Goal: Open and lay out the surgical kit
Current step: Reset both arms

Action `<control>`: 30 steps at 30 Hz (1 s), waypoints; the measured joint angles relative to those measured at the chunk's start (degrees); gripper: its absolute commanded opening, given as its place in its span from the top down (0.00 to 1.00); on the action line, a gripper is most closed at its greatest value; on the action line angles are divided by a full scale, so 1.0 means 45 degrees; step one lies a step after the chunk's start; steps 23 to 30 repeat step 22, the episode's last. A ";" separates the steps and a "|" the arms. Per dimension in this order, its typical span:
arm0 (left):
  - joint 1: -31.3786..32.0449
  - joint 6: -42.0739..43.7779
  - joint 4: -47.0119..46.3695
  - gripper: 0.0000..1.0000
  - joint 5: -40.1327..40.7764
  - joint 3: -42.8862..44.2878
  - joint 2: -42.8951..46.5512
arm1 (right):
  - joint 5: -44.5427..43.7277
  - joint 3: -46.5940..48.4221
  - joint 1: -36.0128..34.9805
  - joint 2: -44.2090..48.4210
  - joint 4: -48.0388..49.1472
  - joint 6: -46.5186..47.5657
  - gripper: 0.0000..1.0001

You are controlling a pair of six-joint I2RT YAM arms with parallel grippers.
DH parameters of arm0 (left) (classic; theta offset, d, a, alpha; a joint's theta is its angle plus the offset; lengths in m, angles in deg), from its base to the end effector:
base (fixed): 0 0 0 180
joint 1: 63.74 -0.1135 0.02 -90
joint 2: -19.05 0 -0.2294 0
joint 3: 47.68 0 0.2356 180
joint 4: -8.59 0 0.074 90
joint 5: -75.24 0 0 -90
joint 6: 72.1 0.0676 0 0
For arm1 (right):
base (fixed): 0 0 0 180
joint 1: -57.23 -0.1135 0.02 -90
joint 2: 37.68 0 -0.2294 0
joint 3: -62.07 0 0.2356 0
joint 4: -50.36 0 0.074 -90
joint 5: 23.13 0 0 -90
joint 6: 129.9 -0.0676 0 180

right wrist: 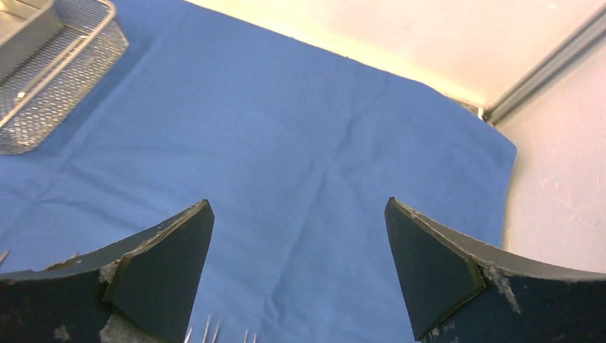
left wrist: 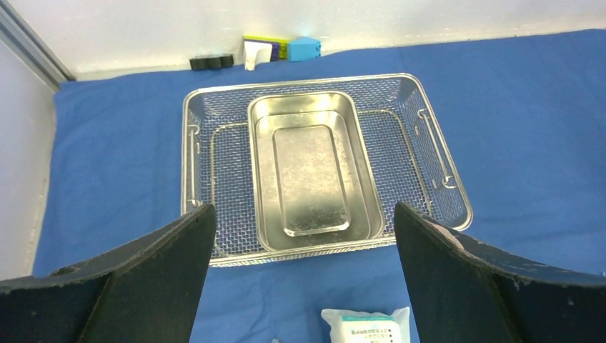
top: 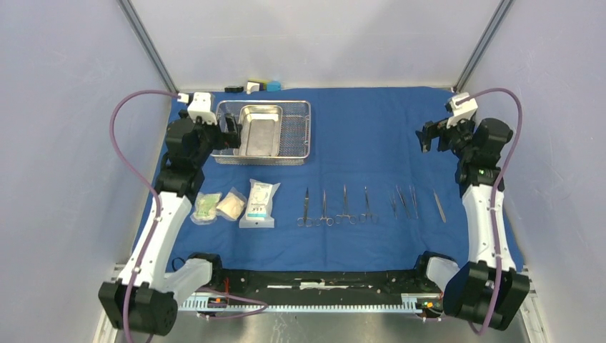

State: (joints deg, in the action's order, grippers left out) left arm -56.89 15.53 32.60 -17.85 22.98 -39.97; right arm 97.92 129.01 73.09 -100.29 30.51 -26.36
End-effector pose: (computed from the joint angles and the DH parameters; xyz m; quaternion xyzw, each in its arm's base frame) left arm 0.2685 -0.0359 0.3274 0.0473 0.7776 -0.0713 0.6229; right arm 0.2755 -0.0420 0.2997 -0.1464 0.7702 0.0582 0.6181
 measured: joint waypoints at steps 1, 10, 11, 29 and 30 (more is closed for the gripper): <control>0.0000 0.0121 -0.0063 0.00 0.0010 -0.0165 0.0272 | 0.0165 -0.0151 0.0000 0.0214 0.0151 -0.0063 0.02; -0.0010 0.0622 -0.0291 0.00 0.0049 -0.1049 0.1511 | 0.1214 -0.0933 -0.0024 0.0928 0.1035 -0.0500 0.02; -0.0010 0.0622 -0.0301 0.00 0.0049 -0.1083 0.1520 | 0.1277 -0.1039 -0.0024 0.1005 0.1122 -0.0534 0.02; -0.0029 0.0617 -0.0325 0.00 -0.0005 -0.1132 0.1520 | 0.1443 -0.1443 -0.0083 0.1282 0.1413 -0.0588 0.02; -0.0029 0.0617 -0.0325 0.00 -0.0005 -0.1132 0.1520 | 0.1443 -0.1443 -0.0083 0.1282 0.1413 -0.0588 0.02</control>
